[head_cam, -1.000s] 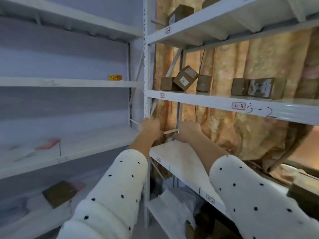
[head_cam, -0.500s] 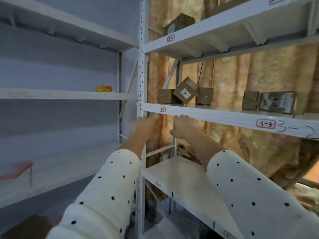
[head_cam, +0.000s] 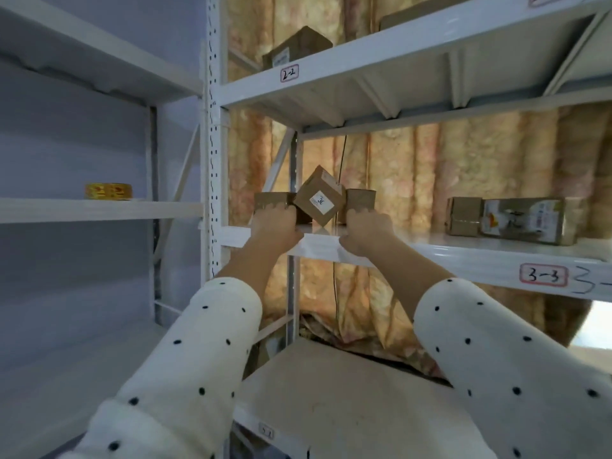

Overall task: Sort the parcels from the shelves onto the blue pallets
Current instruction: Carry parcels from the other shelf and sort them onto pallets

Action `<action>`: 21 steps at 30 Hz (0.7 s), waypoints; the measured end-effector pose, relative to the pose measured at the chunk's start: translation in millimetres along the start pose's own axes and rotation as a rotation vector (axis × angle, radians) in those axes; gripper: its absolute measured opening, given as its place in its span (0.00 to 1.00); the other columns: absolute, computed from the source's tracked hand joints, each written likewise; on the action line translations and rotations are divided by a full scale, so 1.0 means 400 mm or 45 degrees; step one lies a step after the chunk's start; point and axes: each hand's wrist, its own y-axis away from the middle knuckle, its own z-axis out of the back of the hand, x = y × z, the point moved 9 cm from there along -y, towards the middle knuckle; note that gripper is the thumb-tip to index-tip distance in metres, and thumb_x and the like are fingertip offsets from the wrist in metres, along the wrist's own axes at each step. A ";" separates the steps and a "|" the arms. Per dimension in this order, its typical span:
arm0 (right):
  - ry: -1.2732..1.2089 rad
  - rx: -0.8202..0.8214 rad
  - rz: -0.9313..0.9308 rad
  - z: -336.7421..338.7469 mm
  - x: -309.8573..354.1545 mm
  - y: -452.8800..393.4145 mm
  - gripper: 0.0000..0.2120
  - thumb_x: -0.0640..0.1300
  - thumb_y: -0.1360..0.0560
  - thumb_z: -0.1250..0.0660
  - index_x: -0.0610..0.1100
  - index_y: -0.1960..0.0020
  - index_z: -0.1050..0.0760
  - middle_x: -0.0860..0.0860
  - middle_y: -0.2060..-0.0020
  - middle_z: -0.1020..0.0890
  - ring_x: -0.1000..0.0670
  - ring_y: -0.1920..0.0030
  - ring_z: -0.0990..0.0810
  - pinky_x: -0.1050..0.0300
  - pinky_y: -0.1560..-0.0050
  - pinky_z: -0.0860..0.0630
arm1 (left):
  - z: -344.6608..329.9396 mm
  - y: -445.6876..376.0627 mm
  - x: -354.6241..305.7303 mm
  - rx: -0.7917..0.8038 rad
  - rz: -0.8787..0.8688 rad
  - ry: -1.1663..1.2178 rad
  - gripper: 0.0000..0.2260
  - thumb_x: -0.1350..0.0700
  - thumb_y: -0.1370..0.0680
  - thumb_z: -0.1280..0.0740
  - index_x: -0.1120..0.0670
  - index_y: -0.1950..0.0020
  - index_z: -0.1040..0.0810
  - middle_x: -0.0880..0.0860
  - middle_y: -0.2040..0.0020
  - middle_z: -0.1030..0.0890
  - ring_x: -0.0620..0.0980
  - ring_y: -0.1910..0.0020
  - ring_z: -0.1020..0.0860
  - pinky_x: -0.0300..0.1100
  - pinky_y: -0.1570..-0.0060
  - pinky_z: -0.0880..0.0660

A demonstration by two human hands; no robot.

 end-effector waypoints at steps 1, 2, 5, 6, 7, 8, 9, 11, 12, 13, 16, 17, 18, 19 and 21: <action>0.001 -0.013 -0.021 -0.008 -0.010 -0.028 0.16 0.51 0.22 0.40 0.42 0.39 0.30 0.44 0.42 0.24 0.43 0.43 0.24 0.53 0.55 0.31 | -0.001 -0.034 0.004 -0.029 -0.005 0.025 0.15 0.49 0.22 0.38 0.57 0.40 0.27 0.56 0.42 0.24 0.56 0.44 0.26 0.45 0.53 0.29; 0.001 -0.021 -0.042 -0.017 -0.020 -0.053 0.17 0.51 0.22 0.40 0.42 0.39 0.31 0.44 0.42 0.24 0.43 0.43 0.25 0.53 0.55 0.32 | -0.006 -0.068 0.005 -0.057 -0.009 0.062 0.15 0.49 0.22 0.39 0.58 0.41 0.27 0.57 0.43 0.23 0.57 0.44 0.25 0.46 0.54 0.29; 0.021 0.000 -0.129 -0.047 -0.058 -0.119 0.19 0.52 0.22 0.40 0.41 0.37 0.31 0.44 0.42 0.24 0.43 0.41 0.25 0.53 0.55 0.34 | -0.041 -0.148 -0.022 -0.061 -0.063 0.124 0.17 0.47 0.21 0.41 0.59 0.42 0.27 0.58 0.47 0.22 0.57 0.49 0.23 0.46 0.54 0.27; 0.029 0.020 -0.179 -0.060 -0.076 -0.143 0.20 0.51 0.22 0.40 0.41 0.35 0.32 0.44 0.41 0.25 0.43 0.41 0.25 0.53 0.55 0.34 | -0.058 -0.176 -0.036 -0.044 -0.093 0.143 0.18 0.46 0.21 0.41 0.58 0.41 0.27 0.58 0.46 0.23 0.57 0.48 0.24 0.46 0.54 0.27; 0.039 0.039 -0.229 -0.071 -0.094 -0.164 0.19 0.50 0.22 0.40 0.41 0.35 0.32 0.44 0.41 0.24 0.43 0.42 0.25 0.54 0.55 0.34 | -0.075 -0.199 -0.048 -0.024 -0.115 0.175 0.18 0.45 0.21 0.40 0.58 0.40 0.27 0.57 0.45 0.23 0.57 0.47 0.24 0.46 0.54 0.28; 0.050 0.041 -0.269 -0.079 -0.110 -0.181 0.18 0.49 0.22 0.40 0.42 0.35 0.31 0.45 0.42 0.24 0.44 0.42 0.24 0.54 0.55 0.34 | -0.091 -0.222 -0.055 -0.015 -0.132 0.215 0.19 0.45 0.22 0.40 0.58 0.39 0.27 0.57 0.44 0.23 0.57 0.45 0.24 0.46 0.53 0.28; 0.064 0.025 -0.296 -0.082 -0.122 -0.198 0.17 0.48 0.22 0.40 0.42 0.35 0.30 0.46 0.43 0.23 0.44 0.44 0.24 0.55 0.55 0.34 | -0.107 -0.244 -0.059 -0.017 -0.142 0.261 0.19 0.45 0.22 0.40 0.58 0.39 0.27 0.57 0.43 0.23 0.56 0.44 0.25 0.47 0.52 0.27; 0.116 -0.001 -0.316 -0.084 -0.137 -0.226 0.17 0.48 0.22 0.40 0.42 0.36 0.30 0.46 0.45 0.23 0.45 0.45 0.23 0.55 0.56 0.33 | -0.134 -0.285 -0.062 -0.033 -0.156 0.354 0.18 0.46 0.21 0.39 0.58 0.39 0.27 0.56 0.43 0.23 0.55 0.45 0.24 0.47 0.50 0.25; 0.150 0.009 -0.322 -0.088 -0.142 -0.236 0.17 0.49 0.21 0.40 0.41 0.36 0.31 0.46 0.45 0.23 0.45 0.45 0.23 0.55 0.56 0.33 | -0.148 -0.305 -0.068 -0.043 -0.167 0.391 0.17 0.47 0.22 0.39 0.57 0.39 0.26 0.56 0.44 0.23 0.54 0.46 0.24 0.47 0.49 0.25; 0.180 0.026 -0.335 -0.093 -0.148 -0.245 0.18 0.49 0.21 0.40 0.41 0.36 0.31 0.45 0.44 0.23 0.44 0.44 0.24 0.54 0.55 0.33 | -0.162 -0.323 -0.078 -0.049 -0.182 0.416 0.17 0.47 0.22 0.38 0.57 0.40 0.25 0.56 0.45 0.22 0.54 0.47 0.24 0.48 0.48 0.24; 0.239 0.052 -0.396 -0.104 -0.181 -0.263 0.17 0.49 0.21 0.40 0.41 0.37 0.31 0.44 0.42 0.25 0.43 0.43 0.25 0.54 0.54 0.34 | -0.177 -0.361 -0.142 -0.061 -0.287 0.442 0.15 0.48 0.21 0.39 0.57 0.41 0.26 0.56 0.46 0.22 0.54 0.48 0.23 0.50 0.48 0.23; 0.257 0.047 -0.421 -0.106 -0.194 -0.264 0.17 0.49 0.21 0.41 0.41 0.37 0.31 0.44 0.42 0.25 0.43 0.43 0.26 0.54 0.55 0.34 | -0.177 -0.370 -0.169 -0.071 -0.339 0.445 0.15 0.48 0.21 0.39 0.57 0.40 0.26 0.56 0.45 0.22 0.55 0.47 0.23 0.50 0.48 0.23; 0.282 0.039 -0.456 -0.106 -0.209 -0.260 0.17 0.50 0.21 0.41 0.41 0.37 0.31 0.43 0.42 0.25 0.43 0.43 0.26 0.54 0.55 0.34 | -0.178 -0.380 -0.195 -0.081 -0.388 0.458 0.16 0.48 0.20 0.39 0.58 0.39 0.27 0.57 0.44 0.23 0.56 0.46 0.24 0.50 0.48 0.24; 0.314 0.031 -0.503 -0.104 -0.226 -0.253 0.17 0.50 0.21 0.41 0.41 0.37 0.31 0.43 0.41 0.26 0.43 0.42 0.26 0.54 0.55 0.34 | -0.179 -0.389 -0.219 -0.079 -0.431 0.481 0.17 0.48 0.20 0.39 0.59 0.39 0.27 0.58 0.43 0.24 0.57 0.45 0.24 0.49 0.49 0.25; 0.392 0.013 -0.620 -0.090 -0.268 -0.230 0.19 0.50 0.21 0.41 0.41 0.34 0.32 0.42 0.39 0.27 0.42 0.39 0.28 0.53 0.52 0.31 | -0.179 -0.400 -0.270 -0.062 -0.524 0.505 0.18 0.48 0.20 0.40 0.60 0.38 0.28 0.60 0.40 0.25 0.59 0.42 0.26 0.49 0.50 0.28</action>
